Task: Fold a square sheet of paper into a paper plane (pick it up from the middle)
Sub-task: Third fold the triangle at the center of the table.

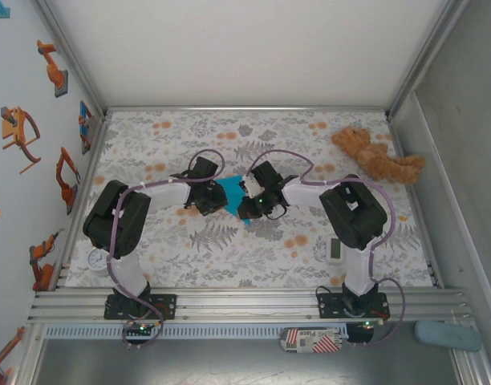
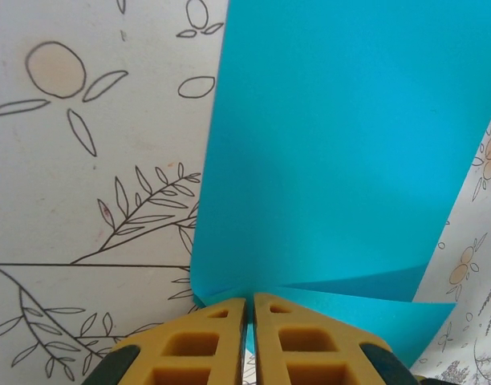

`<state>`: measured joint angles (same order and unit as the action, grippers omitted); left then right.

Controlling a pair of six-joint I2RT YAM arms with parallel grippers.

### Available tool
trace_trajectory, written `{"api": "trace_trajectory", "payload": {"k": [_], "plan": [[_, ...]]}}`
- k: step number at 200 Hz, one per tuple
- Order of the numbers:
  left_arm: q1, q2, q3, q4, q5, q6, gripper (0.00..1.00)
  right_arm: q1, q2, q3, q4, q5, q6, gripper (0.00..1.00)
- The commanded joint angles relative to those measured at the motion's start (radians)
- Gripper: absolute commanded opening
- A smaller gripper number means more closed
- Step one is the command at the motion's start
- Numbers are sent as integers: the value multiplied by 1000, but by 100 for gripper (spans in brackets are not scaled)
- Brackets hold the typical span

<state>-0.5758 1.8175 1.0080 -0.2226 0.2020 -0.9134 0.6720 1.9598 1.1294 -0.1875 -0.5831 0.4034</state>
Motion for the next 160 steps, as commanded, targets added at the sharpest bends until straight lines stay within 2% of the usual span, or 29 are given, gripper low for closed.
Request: {"api": "trace_trajectory", "payload": {"k": [1,72,113,160], "plan": [[5,47,-6,-84,-27,1,13,5,16,-20,-23,24,-18,1],[11,15,40,-81,-3,45,14,3,30,-43,-31,46,-27,0],[-11,-77,33,5,60,51,15,-1,34,-41,-34,50,-22,0],[-63,-52,-22,95,96,5,11,0,39,-33,-33,39,-17,0]]}}
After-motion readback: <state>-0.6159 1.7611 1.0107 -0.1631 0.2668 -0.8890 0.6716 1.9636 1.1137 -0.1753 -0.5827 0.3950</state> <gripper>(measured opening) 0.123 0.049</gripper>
